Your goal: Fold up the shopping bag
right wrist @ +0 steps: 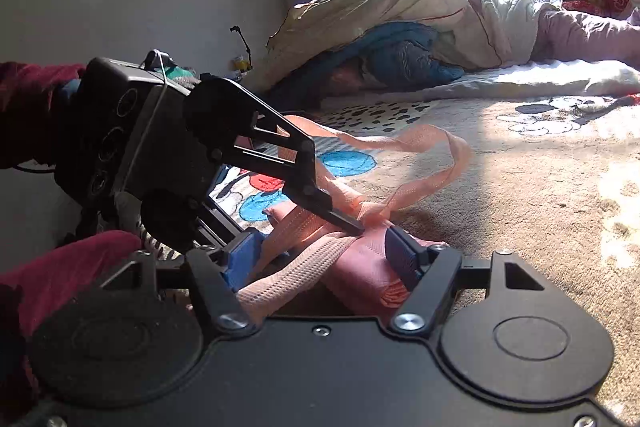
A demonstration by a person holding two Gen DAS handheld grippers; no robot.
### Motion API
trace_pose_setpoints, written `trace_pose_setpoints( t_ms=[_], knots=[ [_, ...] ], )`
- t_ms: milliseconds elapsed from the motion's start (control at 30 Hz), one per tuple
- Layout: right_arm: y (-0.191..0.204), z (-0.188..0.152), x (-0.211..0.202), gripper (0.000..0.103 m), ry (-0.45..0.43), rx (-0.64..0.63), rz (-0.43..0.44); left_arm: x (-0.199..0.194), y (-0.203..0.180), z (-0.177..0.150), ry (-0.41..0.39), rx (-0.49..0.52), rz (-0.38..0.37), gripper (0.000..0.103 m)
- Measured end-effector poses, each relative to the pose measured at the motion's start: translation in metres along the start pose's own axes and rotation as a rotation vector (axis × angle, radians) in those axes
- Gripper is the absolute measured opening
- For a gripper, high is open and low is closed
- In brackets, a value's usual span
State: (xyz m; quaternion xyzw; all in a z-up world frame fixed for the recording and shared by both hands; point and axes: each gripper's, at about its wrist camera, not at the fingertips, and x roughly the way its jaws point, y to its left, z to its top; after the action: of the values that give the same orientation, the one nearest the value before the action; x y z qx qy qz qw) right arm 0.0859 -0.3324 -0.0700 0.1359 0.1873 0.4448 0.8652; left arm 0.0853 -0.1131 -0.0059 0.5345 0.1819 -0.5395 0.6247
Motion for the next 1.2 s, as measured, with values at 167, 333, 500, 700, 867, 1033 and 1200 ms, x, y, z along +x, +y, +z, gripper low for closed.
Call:
trace_pose_setpoints(
  t_ms=[167, 333, 500, 700, 867, 1033, 1200],
  knots=[
    [-0.022, 0.003, -0.026, 0.071, -0.149, 0.165, -0.031, -0.007, 0.057, -0.019, -0.113, -0.421, -0.17, 0.023],
    [-0.019, 0.003, -0.029, 0.071, -0.192, 0.159, -0.07, -0.001, 0.085, -0.05, -0.276, -0.835, -0.425, 0.022],
    [-0.01, 0.006, -0.024, 0.071, -0.17, 0.119, 0.009, 0.015, 0.082, -0.064, -0.308, -0.946, -0.594, 0.022],
    [0.029, 0.01, -0.01, 0.073, 0.023, -0.161, 0.067, 0.017, 0.072, -0.041, -0.206, -0.751, -0.639, 0.022],
    [0.059, -0.009, 0.011, 0.075, 0.19, -0.453, 0.004, 0.024, 0.064, -0.013, -0.132, -0.553, -0.636, 0.022],
    [0.068, -0.016, 0.022, 0.078, 0.247, -0.562, 0.003, 0.025, 0.051, 0.002, -0.117, -0.413, -0.638, 0.022],
    [0.074, -0.024, 0.043, 0.076, 0.325, -0.627, 0.069, 0.019, 0.032, 0.025, -0.067, -0.23, -0.6, 0.022]
  ],
)
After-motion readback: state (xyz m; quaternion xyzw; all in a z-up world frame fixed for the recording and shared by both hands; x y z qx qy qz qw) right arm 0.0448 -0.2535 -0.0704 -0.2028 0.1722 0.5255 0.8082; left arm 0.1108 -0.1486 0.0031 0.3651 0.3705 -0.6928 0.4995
